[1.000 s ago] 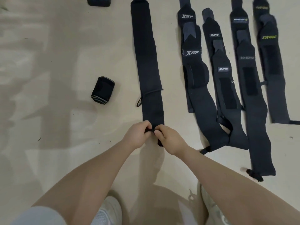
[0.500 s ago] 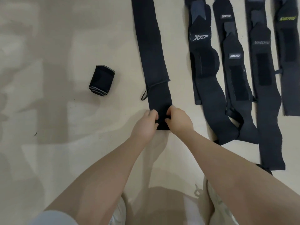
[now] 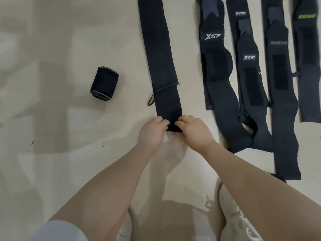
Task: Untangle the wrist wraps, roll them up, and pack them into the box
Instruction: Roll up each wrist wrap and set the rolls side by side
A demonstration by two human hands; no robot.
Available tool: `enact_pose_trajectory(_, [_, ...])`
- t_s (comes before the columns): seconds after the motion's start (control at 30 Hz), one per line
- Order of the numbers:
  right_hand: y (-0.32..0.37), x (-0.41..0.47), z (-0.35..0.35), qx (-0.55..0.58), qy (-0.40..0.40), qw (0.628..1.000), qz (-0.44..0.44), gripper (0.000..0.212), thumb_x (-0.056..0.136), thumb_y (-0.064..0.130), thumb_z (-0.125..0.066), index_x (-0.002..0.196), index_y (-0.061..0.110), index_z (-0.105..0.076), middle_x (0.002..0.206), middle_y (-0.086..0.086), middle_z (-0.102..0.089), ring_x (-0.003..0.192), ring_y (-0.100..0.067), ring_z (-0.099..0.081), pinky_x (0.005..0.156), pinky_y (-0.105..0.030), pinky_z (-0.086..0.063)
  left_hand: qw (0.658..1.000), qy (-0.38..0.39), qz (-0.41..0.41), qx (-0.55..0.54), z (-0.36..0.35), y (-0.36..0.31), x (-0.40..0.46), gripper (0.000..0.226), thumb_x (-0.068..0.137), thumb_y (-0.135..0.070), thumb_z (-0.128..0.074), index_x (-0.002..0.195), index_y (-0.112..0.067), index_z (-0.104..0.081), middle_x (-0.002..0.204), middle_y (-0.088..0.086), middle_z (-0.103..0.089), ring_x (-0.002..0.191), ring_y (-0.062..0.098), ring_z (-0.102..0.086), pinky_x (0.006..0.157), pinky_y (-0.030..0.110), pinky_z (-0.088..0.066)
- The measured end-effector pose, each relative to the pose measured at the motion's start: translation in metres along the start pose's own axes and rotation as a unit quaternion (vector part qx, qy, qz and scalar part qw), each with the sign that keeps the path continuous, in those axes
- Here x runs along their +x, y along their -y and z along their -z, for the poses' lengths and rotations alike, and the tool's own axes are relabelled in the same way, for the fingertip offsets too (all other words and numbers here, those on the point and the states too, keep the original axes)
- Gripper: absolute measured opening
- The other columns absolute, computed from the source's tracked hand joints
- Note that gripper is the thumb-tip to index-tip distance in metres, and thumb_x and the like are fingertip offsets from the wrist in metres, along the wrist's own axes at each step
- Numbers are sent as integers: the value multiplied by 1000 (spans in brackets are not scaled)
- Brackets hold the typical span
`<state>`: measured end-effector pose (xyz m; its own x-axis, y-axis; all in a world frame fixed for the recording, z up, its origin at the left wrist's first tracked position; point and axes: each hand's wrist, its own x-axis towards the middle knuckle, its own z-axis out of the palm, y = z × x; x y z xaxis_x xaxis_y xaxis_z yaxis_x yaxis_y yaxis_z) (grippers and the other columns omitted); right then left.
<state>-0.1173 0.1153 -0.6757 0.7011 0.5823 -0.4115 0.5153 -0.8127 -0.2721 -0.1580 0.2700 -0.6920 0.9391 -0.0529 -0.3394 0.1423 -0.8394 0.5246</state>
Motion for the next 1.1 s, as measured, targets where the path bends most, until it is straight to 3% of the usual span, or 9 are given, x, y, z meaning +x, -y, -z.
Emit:
enact_pose_trajectory(0.13, [8, 14, 6, 153, 7, 977, -150, 25, 97, 22, -47, 114, 12, -61, 109, -7, -60, 95, -27, -57, 75, -34, -45, 999, 17, 44, 5, 6, -1, 4, 30, 99, -20, -44, 125, -12, -57, 118, 7, -54, 103, 24, -55, 77, 30, -42])
enact_pose_trajectory(0.3, [12, 29, 13, 172, 18, 946, -274, 24, 93, 25, -56, 108, 9, -45, 93, -7, -54, 79, -25, -51, 64, -33, -39, 995, -56, 7, 80, 11, -4, 7, 23, 93, -14, -52, 115, -11, -59, 117, 7, -50, 110, 27, -45, 86, 30, -31])
enact_pose_trajectory(0.4, [16, 33, 10, 98, -27, 967, -235, 23, 92, 22, -56, 107, 9, -46, 106, -8, -50, 89, -27, -52, 63, -34, -37, 991, -2, -12, 136, 8, -8, 1, 26, 88, -15, -59, 113, -10, -62, 117, 5, -53, 110, 26, -47, 85, 31, -32])
enact_pose_trajectory(0.5, [12, 33, 3, 111, -50, 972, -201, 13, 93, 17, -52, 103, 8, -53, 106, -5, -45, 92, -26, -52, 61, -29, -33, 985, -51, -3, 165, 10, -9, 5, 24, 72, -19, -76, 94, -15, -68, 96, 1, -63, 93, 24, -58, 77, 32, -42])
enact_pose_trajectory(0.6, [3, 24, -3, 92, -75, 986, -116, 21, 94, 21, -53, 93, 6, -66, 105, -7, -50, 87, -28, -55, 59, -28, -38, 989, -16, 16, 148, 6, -8, 10, 18, 94, -17, -52, 110, -13, -58, 109, 4, -57, 106, 27, -50, 83, 33, -31])
enact_pose_trajectory(0.8, [-12, 14, -4, -39, -76, 995, 60, 11, 65, 18, -82, 70, 12, -74, 82, -6, -65, 63, -28, -56, 51, -23, -35, 993, -34, -29, 111, 6, -1, 13, 6, 77, -1, -70, 78, -3, -64, 72, 12, -62, 66, 32, -58, 58, 33, -35])
enact_pose_trajectory(0.87, [-11, 15, 2, -41, -53, 997, 45, 3, 76, 13, -71, 78, 12, -73, 84, -4, -65, 70, -27, -55, 53, -23, -31, 994, -4, -14, 107, 11, -6, 17, 8, 89, -6, -58, 95, -5, -64, 89, 11, -63, 83, 32, -58, 67, 36, -39])
enact_pose_trajectory(0.93, [-6, 19, 5, -19, -28, 999, -2, 18, 92, 12, -50, 99, 10, -67, 98, -4, -61, 87, -26, -52, 59, -28, -31, 994, 64, 33, 82, 20, -7, 26, 22, 98, -15, -45, 113, -10, -61, 107, 8, -61, 100, 28, -55, 77, 35, -40])
enact_pose_trajectory(1.1, [12, 28, 8, 63, 77, 989, -107, 24, 94, 10, -40, 114, 9, -53, 106, -9, -57, 87, -26, -52, 65, -32, -37, 983, 159, 89, -8, 35, 3, 33, 17, 97, -16, -46, 112, -13, -56, 107, 11, -62, 92, 26, -57, 80, 38, -48])
